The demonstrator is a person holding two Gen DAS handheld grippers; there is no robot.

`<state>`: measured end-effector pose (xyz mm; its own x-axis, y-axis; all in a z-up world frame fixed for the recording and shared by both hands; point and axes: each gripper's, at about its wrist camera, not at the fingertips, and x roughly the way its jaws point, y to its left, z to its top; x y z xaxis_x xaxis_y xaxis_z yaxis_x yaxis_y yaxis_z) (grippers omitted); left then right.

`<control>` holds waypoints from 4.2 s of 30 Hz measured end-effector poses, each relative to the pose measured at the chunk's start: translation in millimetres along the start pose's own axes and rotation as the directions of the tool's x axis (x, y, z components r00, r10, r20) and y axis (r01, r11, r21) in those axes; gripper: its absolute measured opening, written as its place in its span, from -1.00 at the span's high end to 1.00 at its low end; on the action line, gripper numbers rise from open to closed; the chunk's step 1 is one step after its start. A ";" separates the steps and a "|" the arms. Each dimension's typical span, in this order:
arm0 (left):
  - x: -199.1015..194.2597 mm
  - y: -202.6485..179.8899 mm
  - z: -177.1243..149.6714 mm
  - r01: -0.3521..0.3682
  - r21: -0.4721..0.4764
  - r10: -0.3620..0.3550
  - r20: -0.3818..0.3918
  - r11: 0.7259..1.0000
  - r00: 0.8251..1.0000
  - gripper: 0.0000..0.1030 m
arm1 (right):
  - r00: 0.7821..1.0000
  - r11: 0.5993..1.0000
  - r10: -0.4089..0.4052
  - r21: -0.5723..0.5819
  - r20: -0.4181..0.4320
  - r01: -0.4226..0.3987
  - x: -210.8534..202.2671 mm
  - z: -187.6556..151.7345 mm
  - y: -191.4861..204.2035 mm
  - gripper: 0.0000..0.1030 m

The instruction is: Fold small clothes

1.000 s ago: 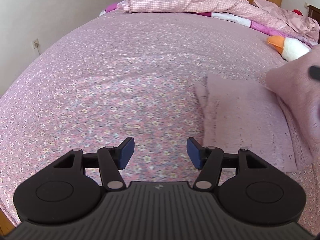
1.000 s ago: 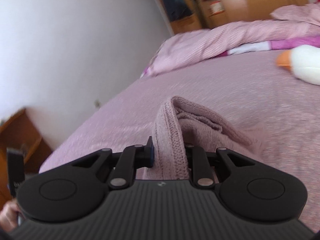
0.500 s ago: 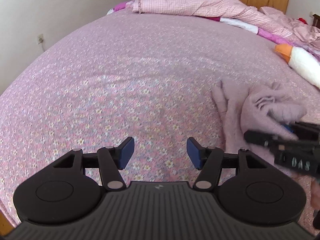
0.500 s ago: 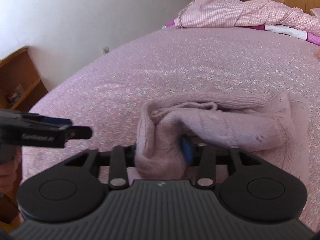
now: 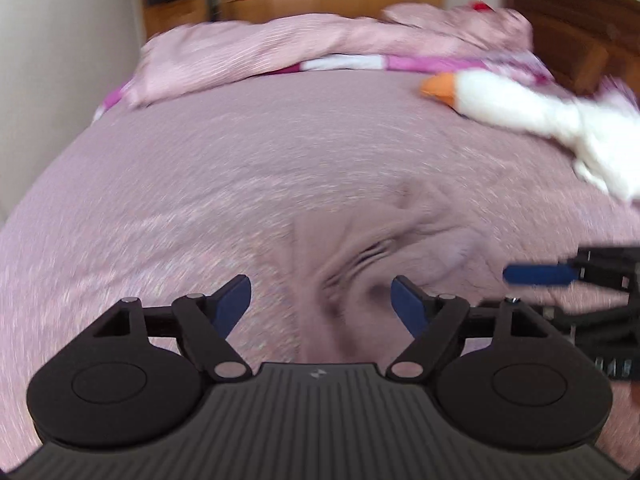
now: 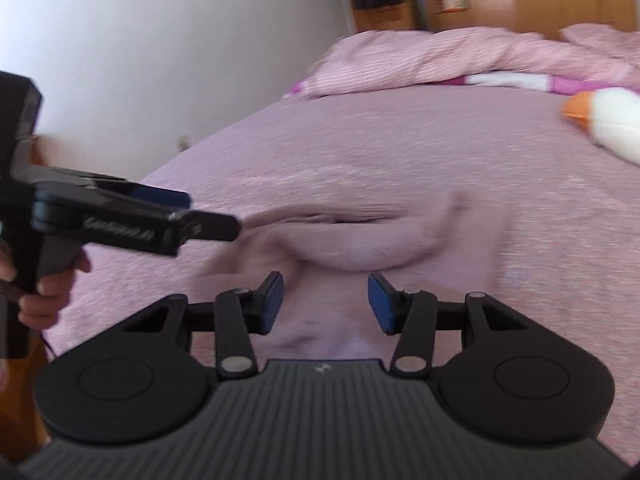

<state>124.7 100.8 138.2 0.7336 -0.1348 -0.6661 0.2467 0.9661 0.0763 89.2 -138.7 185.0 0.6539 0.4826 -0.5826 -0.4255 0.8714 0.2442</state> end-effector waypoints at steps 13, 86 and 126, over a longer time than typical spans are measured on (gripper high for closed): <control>91.0 -65.3 6.6 -0.035 0.263 0.048 -0.044 0.964 0.998 -0.68 | 0.994 0.981 -0.113 0.158 -0.012 0.113 3.1 -23.5 -52.7 0.02; 13.0 -35.3 -65.8 0.442 -0.535 -0.523 0.001 0.720 0.852 0.20 | 0.993 0.870 0.117 0.482 -0.007 -0.099 -68.1 -27.8 -89.6 0.06; -62.7 -103.3 -140.9 0.022 -0.236 -0.063 -0.167 0.972 0.984 -0.70 | 0.969 0.943 -0.242 0.225 -0.044 0.246 -137.5 -133.3 -36.0 -0.30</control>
<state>-36.0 40.5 67.6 0.6004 -0.1562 -0.7843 0.1063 0.9876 -0.1153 -68.8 -248.2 153.0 0.7090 0.2529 -0.6583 -0.1000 0.9601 0.2611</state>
